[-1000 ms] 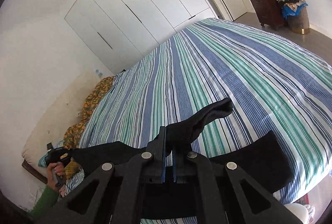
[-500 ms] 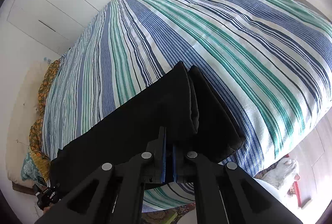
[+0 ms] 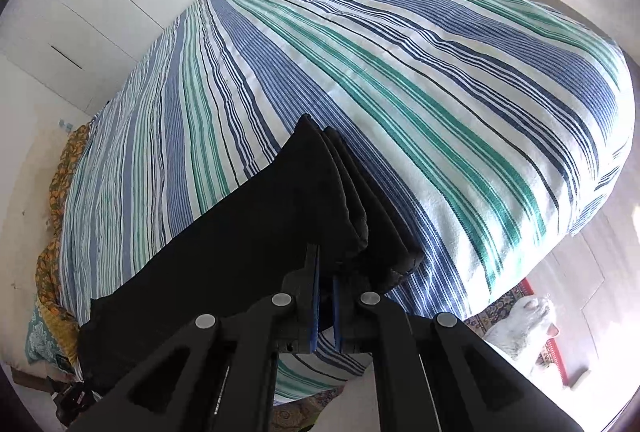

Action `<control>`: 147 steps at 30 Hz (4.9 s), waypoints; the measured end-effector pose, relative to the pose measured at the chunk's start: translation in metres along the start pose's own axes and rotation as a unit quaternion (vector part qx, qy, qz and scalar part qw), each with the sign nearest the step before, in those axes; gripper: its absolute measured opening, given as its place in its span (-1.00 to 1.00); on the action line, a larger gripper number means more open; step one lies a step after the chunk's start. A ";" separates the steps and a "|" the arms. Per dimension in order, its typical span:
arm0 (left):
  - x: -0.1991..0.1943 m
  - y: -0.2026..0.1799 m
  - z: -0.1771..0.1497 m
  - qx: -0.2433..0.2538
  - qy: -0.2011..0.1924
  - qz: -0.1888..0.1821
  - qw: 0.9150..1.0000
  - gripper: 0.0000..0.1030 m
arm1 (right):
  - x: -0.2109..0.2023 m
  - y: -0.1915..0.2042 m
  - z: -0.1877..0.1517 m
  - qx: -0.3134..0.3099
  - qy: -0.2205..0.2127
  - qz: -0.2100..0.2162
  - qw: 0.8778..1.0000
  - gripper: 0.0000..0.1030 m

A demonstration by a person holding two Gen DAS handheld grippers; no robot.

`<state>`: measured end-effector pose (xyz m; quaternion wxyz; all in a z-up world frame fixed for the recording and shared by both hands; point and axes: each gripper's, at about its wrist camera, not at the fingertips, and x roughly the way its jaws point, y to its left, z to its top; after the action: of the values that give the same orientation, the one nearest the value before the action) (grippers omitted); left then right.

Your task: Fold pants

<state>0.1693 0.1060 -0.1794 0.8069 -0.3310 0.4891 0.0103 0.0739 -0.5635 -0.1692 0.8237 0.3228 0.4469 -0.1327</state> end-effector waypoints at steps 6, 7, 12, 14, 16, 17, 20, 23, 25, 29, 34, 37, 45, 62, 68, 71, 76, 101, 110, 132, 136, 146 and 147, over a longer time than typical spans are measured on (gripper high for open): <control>0.020 -0.009 0.001 0.015 0.010 0.025 1.000 -0.94 | 0.002 -0.012 0.002 0.035 0.001 -0.018 0.999 -0.90; 0.024 -0.013 0.001 0.026 0.011 0.033 0.999 -0.94 | 0.002 -0.011 0.002 0.034 0.001 -0.020 0.999 -0.90; 0.032 -0.022 0.000 0.021 0.018 0.040 0.999 -0.91 | 0.007 -0.005 0.002 0.027 0.005 -0.037 0.999 -0.90; 0.030 -0.030 -0.013 0.034 0.016 0.049 0.998 -0.84 | 0.007 -0.002 0.002 0.019 0.005 -0.045 0.999 -0.90; 0.031 -0.037 -0.012 0.045 0.020 0.070 0.996 -0.67 | 0.004 -0.001 0.001 0.014 -0.002 -0.052 0.999 -0.67; 0.029 -0.041 -0.010 0.045 0.023 0.083 0.995 -0.34 | 0.001 0.000 0.001 0.012 -0.008 -0.058 0.998 -0.58; 0.008 -0.047 -0.016 0.044 0.003 0.124 0.991 0.08 | -0.016 0.008 -0.004 0.000 -0.043 -0.084 0.996 0.38; -0.022 -0.067 -0.028 0.074 -0.062 0.157 0.983 0.19 | -0.054 0.018 -0.016 -0.002 -0.139 -0.141 0.980 0.79; -0.041 -0.078 -0.021 0.110 -0.104 0.165 0.975 0.40 | -0.077 0.026 -0.026 -0.006 -0.200 -0.162 0.966 0.79; -0.050 -0.093 -0.002 0.169 -0.136 0.137 0.966 0.52 | -0.087 0.059 -0.034 -0.056 -0.245 -0.138 0.958 0.81; -0.015 -0.100 0.018 0.209 -0.122 0.127 0.962 0.52 | -0.058 0.116 -0.040 -0.111 -0.209 -0.039 0.971 0.81; 0.012 -0.090 0.018 0.203 -0.101 0.138 0.964 0.52 | -0.034 0.144 -0.058 -0.132 -0.200 -0.004 0.971 0.81; 0.036 -0.063 -0.014 0.218 -0.059 0.171 0.959 0.54 | 0.059 0.147 -0.096 -0.146 -0.054 0.006 0.988 0.81; 0.037 -0.060 -0.026 0.225 -0.059 0.168 0.958 0.77 | 0.063 0.134 -0.102 -0.127 -0.056 0.025 0.990 0.91; 0.037 -0.059 -0.028 0.228 -0.060 0.170 0.957 0.78 | 0.063 0.135 -0.103 -0.132 -0.057 0.020 0.989 0.91; 0.037 -0.059 -0.028 0.229 -0.059 0.171 0.957 0.79 | 0.064 0.136 -0.102 -0.134 -0.057 0.020 0.989 0.92; 0.037 -0.059 -0.029 0.232 -0.058 0.173 0.955 0.81 | 0.066 0.139 -0.103 -0.138 -0.057 0.017 0.989 0.93; 0.037 -0.058 -0.027 0.235 -0.057 0.176 0.954 0.82 | 0.060 0.136 -0.100 -0.131 -0.057 0.028 0.989 0.93; 0.038 -0.058 -0.027 0.239 -0.057 0.177 0.953 0.84 | 0.062 0.137 -0.099 -0.135 -0.056 0.025 0.989 0.95; 0.042 -0.061 -0.024 0.239 -0.048 0.185 0.952 0.90 | -0.002 -0.068 0.062 0.103 0.061 0.116 0.986 0.94; 0.042 -0.061 -0.023 0.240 -0.045 0.184 0.952 0.90 | 0.002 -0.085 0.033 0.149 0.073 0.164 0.972 0.94; 0.042 -0.062 -0.024 0.240 -0.042 0.187 0.952 0.91 | 0.024 -0.081 0.001 0.205 0.102 0.248 0.941 0.91; 0.042 -0.062 -0.024 0.240 -0.042 0.186 0.952 0.91 | 0.026 -0.081 0.003 0.205 0.096 0.249 0.942 0.91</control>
<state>0.1937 0.0316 -0.1876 0.8659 -0.0301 0.4960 0.0569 0.0494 -0.6254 -0.2225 0.6995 0.5968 0.3925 0.0196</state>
